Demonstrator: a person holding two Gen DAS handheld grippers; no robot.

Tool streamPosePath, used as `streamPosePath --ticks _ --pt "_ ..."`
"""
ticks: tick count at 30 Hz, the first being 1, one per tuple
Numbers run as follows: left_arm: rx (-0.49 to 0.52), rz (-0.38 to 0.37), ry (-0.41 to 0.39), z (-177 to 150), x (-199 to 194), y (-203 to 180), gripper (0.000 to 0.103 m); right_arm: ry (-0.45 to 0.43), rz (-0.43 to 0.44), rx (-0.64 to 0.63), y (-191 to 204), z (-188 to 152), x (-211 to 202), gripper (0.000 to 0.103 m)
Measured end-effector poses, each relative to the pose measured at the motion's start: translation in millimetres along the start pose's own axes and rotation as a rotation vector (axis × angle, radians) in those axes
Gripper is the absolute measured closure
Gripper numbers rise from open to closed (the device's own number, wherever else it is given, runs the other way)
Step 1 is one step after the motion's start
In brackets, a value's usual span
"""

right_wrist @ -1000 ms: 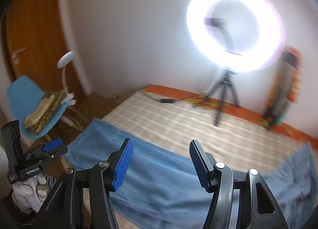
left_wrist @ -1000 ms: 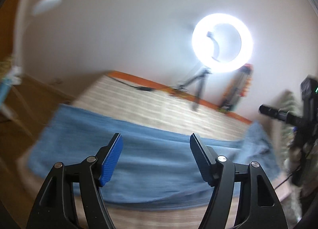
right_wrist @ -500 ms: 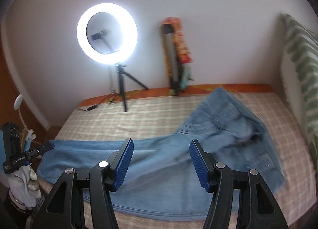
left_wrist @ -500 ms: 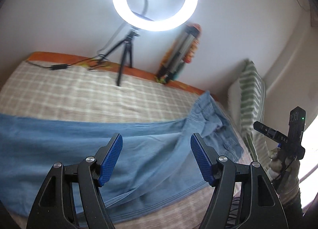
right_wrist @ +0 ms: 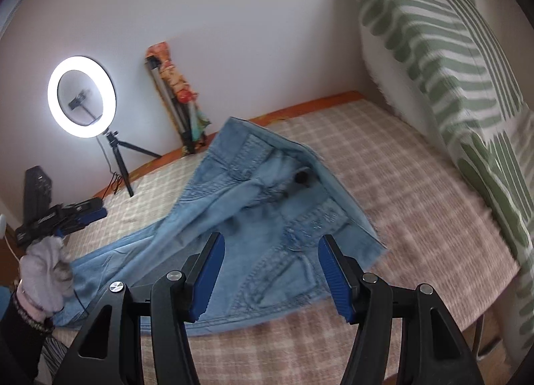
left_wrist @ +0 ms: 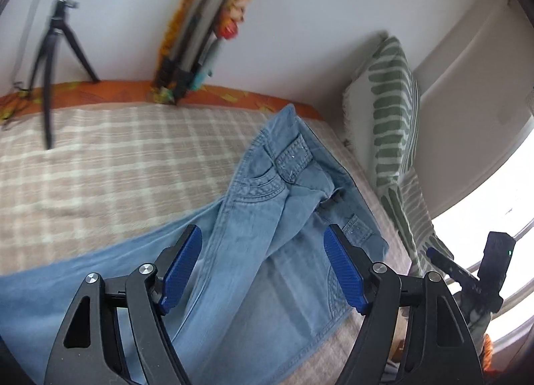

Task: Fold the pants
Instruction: 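Grasp the waistband end near the back pocket with the left gripper and lift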

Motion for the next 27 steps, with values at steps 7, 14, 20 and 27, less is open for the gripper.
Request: streamPosePath --ticks 7,14,20,27 --pt "-0.105 0.013 0.089 32 76 27 0.027 0.001 0.001 0.054 -39 -10 -2 0.042" --pt "-0.29 -0.033 0.129 37 116 60 0.03 0.022 0.022 0.055 -52 -12 10 0.042" --pt "-0.225 -0.042 0.156 30 129 43 0.057 0.037 0.043 0.067 -58 -13 28 0.042" --pt "0.046 0.038 0.087 26 120 -2 0.096 0.045 0.045 0.089 -62 -14 37 0.045"
Point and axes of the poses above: each gripper's, at about its wrist camera, not at the fingertips, and x roughly the way its jaws point, y to its left, z to its top, the point moved 2 cm from there along x, roughly the way its jaws point, and after that the axes turned 3 degrees about -x, right-handed, at the moved point
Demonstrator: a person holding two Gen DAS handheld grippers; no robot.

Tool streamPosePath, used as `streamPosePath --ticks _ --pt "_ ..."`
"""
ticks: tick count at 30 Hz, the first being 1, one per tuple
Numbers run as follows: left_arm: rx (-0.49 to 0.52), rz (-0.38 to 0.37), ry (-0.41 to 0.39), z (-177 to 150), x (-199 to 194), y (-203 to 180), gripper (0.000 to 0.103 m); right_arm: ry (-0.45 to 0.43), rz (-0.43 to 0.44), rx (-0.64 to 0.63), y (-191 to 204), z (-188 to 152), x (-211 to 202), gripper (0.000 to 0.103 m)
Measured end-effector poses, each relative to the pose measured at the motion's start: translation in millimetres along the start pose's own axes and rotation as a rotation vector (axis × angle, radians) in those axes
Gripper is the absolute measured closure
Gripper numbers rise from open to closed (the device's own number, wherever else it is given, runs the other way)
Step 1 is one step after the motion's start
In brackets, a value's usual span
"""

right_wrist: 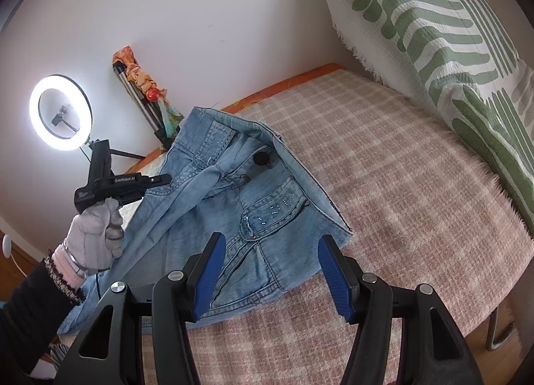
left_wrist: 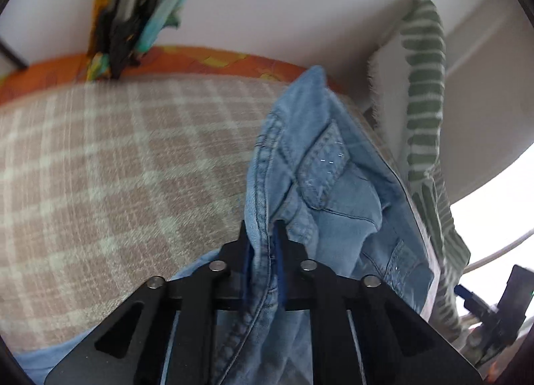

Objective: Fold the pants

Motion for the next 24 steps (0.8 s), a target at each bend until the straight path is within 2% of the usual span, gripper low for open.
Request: streamPosePath --ticks 2,4,6,9,12,15,18,22,24 --pt "0.042 -0.015 -0.018 -3 -9 -13 0.096 -0.001 0.007 0.009 0 1 1 0.046" --pt "0.093 -0.074 -0.027 -11 -21 -31 0.096 -0.006 0.009 0.013 1 4 1 0.047" --pt "0.194 -0.076 -0.026 -23 -29 -54 0.096 -0.01 0.022 0.021 2 8 3 0.047" --pt "0.264 -0.084 -0.006 -37 -29 -71 0.096 -0.015 0.07 0.032 7 20 11 0.047" --pt "0.281 -0.099 0.003 -53 -27 -79 0.096 -0.017 0.16 0.054 16 36 24 0.047" --pt "0.36 -0.075 0.005 -71 -23 -97 0.096 -0.035 0.248 0.08 31 57 34 0.039" --pt "0.43 -0.059 0.014 -88 -21 -110 0.096 -0.022 0.291 0.056 50 75 44 0.031" --pt "0.483 -0.058 0.03 -102 -15 -125 0.096 -0.018 0.241 0.025 68 89 55 0.029" --pt "0.503 -0.054 0.045 -108 -12 -127 0.096 -0.005 0.166 0.023 69 92 63 0.033"
Point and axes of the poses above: each gripper's, at about its wrist camera, not at the fingertips, and x roughly the way its jaws point, y to its left, z to its top, the point moved 2 cm from there along x, roughly the way its jaws point, and after that the axes turned 3 degrees about -x, right-handed, at the moved point
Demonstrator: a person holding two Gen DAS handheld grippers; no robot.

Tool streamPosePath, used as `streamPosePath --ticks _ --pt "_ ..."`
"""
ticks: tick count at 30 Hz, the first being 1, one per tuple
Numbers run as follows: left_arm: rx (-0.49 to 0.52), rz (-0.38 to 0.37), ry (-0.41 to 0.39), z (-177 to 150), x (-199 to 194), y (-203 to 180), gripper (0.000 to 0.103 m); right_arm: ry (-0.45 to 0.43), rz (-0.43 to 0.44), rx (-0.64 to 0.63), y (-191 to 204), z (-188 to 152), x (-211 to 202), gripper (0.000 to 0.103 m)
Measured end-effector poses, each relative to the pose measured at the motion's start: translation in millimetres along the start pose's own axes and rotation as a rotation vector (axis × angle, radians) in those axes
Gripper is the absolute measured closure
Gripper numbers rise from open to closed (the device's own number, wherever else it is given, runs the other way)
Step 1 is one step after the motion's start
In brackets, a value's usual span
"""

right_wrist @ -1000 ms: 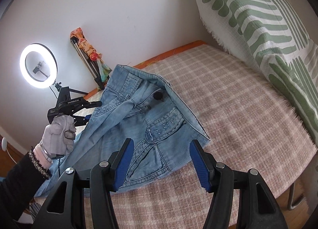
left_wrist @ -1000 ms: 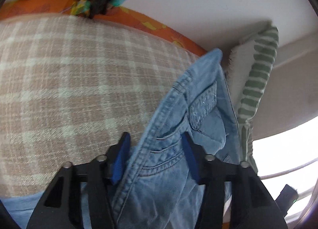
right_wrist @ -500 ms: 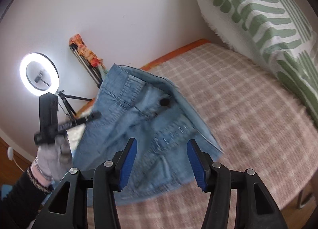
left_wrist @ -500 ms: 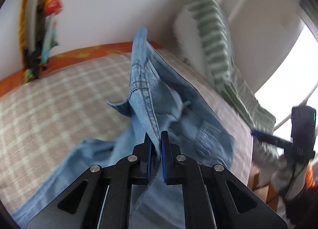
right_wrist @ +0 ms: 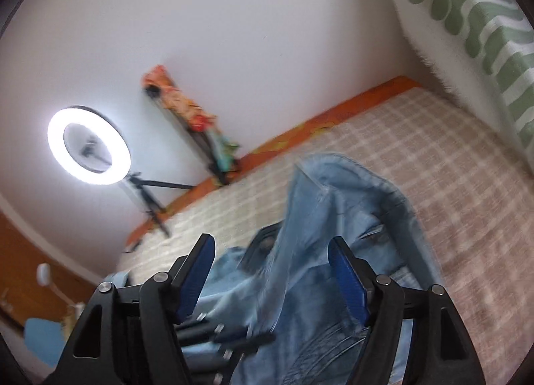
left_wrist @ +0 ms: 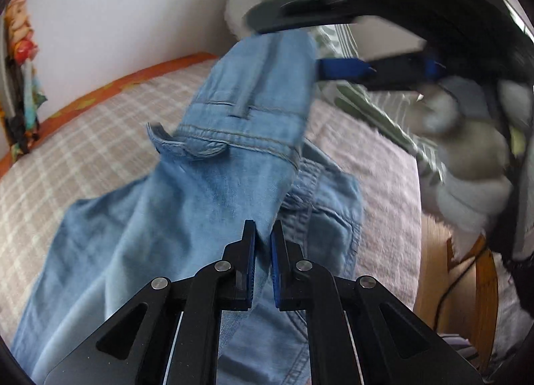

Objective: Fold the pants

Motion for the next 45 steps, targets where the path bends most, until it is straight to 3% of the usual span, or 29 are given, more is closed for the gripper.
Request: streamPosePath --ticks 3,6,9,12,15,19,21,26,29,35,38,40,41,42,44,45 --pt "0.009 0.012 0.018 -3 0 -3 0.094 0.05 -0.129 0.004 -16 -2 18 0.077" --pt "0.051 0.106 0.011 -15 -14 -5 0.079 0.069 -0.11 0.074 -40 -8 22 0.096" --pt "0.105 0.213 0.006 -38 -32 -4 0.068 0.062 -0.069 0.137 -51 -10 14 0.099" --pt "0.137 0.262 0.007 -64 -51 -4 0.059 0.044 -0.047 0.148 -49 -8 4 0.1" --pt "0.215 0.367 0.017 -86 -61 -6 0.057 0.033 -0.017 0.15 -41 -3 -5 0.101" --pt "0.191 0.39 0.033 -97 -65 -4 0.051 0.021 -0.008 0.14 -30 6 -15 0.101" --pt "0.192 0.409 0.03 -102 -65 -3 0.043 0.015 0.001 0.145 -27 7 -20 0.101" --pt "0.235 0.482 0.006 -107 -59 -10 0.035 0.025 -0.012 0.146 -28 4 -25 0.101" --pt "0.215 0.48 -0.007 -109 -61 -13 0.035 0.028 0.0 0.179 -35 3 -26 0.101" --pt "0.072 0.375 -0.09 -106 -92 -13 0.03 0.019 -0.022 0.182 -38 5 -31 0.101" --pt "0.127 0.415 -0.095 -108 -89 -19 0.025 0.013 -0.009 0.203 -43 7 -34 0.101" --pt "0.176 0.499 -0.05 -111 -75 -15 0.031 0.014 -0.008 0.198 -44 5 -36 0.101" --pt "0.18 0.519 -0.035 -111 -70 -11 0.05 0.016 -0.008 0.193 -44 3 -37 0.101" --pt "0.173 0.519 -0.013 -112 -65 -4 0.077 0.02 -0.008 0.189 -45 1 -38 0.101" --pt "0.119 0.475 0.019 -114 -62 12 0.099 0.034 -0.009 0.19 -50 -7 -40 0.101" --pt "0.082 0.436 0.013 -114 -66 20 0.099 0.039 -0.01 0.193 -52 -10 -41 0.101"
Point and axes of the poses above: each gripper's, at about its wrist camera, not at the fingertips, and x roughly the way its jaws point, y to its left, z to its top, the point moved 2 cm from there along x, roughly the way its jaws point, and after that the axes turned 3 degrees about -x, right-handed, at the moved point
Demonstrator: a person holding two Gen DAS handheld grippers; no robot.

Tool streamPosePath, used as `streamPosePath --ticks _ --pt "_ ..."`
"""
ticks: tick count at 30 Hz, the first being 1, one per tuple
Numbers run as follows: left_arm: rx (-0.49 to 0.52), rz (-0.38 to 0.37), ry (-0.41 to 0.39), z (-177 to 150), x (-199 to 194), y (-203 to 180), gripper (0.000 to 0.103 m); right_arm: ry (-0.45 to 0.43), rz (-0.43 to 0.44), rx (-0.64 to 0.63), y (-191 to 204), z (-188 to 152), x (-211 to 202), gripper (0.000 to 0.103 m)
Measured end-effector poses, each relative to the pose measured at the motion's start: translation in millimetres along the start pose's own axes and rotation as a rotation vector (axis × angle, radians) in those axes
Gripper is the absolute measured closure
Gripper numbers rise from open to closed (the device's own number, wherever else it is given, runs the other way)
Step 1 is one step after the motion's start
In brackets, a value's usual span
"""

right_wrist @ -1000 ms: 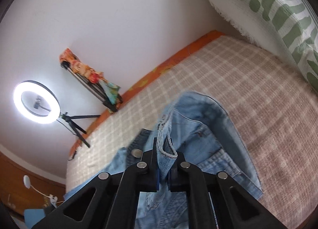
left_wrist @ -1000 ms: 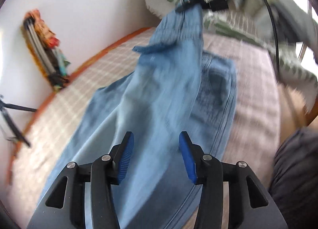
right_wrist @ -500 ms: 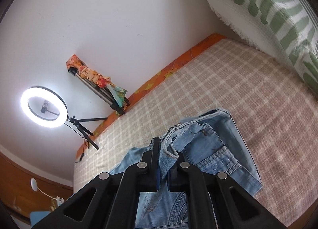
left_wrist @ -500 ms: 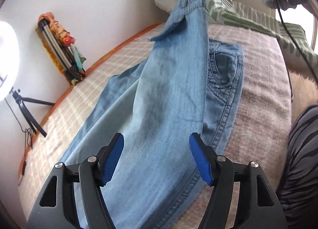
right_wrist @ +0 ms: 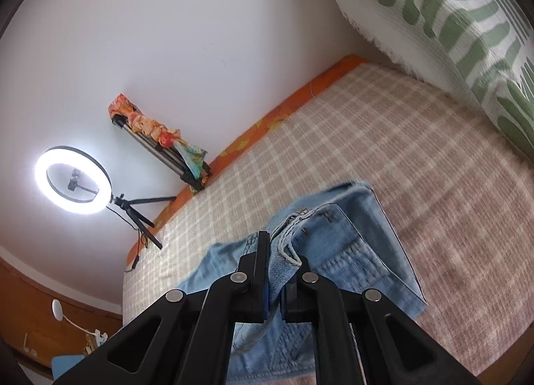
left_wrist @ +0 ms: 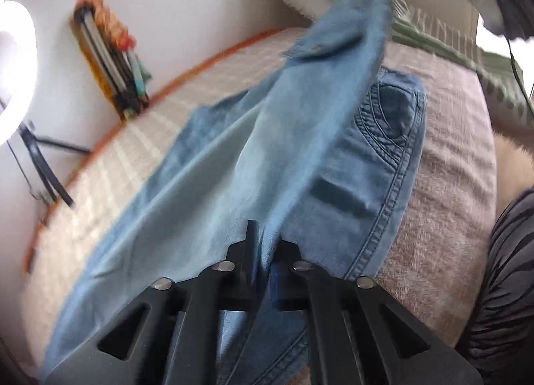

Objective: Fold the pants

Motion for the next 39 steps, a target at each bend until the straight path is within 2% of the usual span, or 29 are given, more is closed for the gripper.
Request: streamPosePath --ticks 3,6,10,12,14,16,20,22,25,26,27,28,29,30,32,34,36,39 --pt "-0.031 -0.051 -0.019 -2 -13 10 0.1 0.019 -0.008 0.015 -18 -13 -2 0.101" --pt "0.06 -0.062 -0.041 -5 -28 -5 0.1 0.046 -0.025 0.05 -47 -32 1 0.101" --pt "0.161 -0.057 0.005 -16 -19 -27 0.1 0.104 -0.073 0.106 -89 -60 23 0.101" --pt "0.173 -0.05 0.019 -19 -14 -32 0.1 0.121 -0.07 0.123 -101 -69 31 0.101" --pt "0.153 -0.057 0.024 -20 -12 -31 0.1 0.124 -0.068 0.12 -108 -75 34 0.089" --pt "0.135 -0.064 0.024 -19 -12 -28 0.1 0.108 -0.076 0.148 -113 -78 27 0.063" --pt "0.13 -0.066 0.026 -19 -10 -27 0.1 0.056 -0.045 0.192 -123 -87 10 0.058" --pt "0.121 -0.068 0.026 -20 -10 -29 0.1 0.059 -0.053 0.197 -127 -93 12 0.046" --pt "0.105 -0.069 0.025 -22 -12 -30 0.1 0.026 -0.038 0.213 -129 -98 18 0.042" --pt "0.097 -0.068 0.02 -22 -13 -30 0.1 0.015 -0.027 0.219 -128 -97 20 0.042" --pt "0.089 -0.066 0.015 -22 -15 -30 0.1 0.004 -0.006 0.232 -128 -95 23 0.047" --pt "0.08 -0.065 0.01 -21 -17 -30 0.1 0.001 0.004 0.247 -129 -94 27 0.071" --pt "0.07 -0.068 0.004 -21 -19 -29 0.1 0.002 0.023 0.261 -127 -93 32 0.083" --pt "0.054 -0.076 0.003 -22 -22 -28 0.098 0.009 0.051 0.268 -125 -93 37 0.089" --pt "0.033 -0.09 0.013 -23 -27 -27 0.094 -0.015 0.054 0.266 -119 -91 38 0.093" --pt "0.023 -0.097 0.018 -29 -38 -25 0.087 -0.049 0.033 0.206 -105 -84 27 0.095" --pt "0.008 -0.09 0.003 -39 -57 -16 0.074 -0.072 -0.004 0.134 -93 -76 16 0.096" --pt "-0.056 -0.059 -0.003 -56 -83 11 0.071 -0.057 -0.082 0.051 -78 -68 17 0.096"
Point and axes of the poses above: each gripper's, at about its wrist camera, not at the fingertips, and x roughly the way its jaws point, y to its left, z to its top, the point moved 2 cm from there along x, roughly the way its jaws point, and after that the axes turned 3 degrees about -x, right-handed, at the moved point
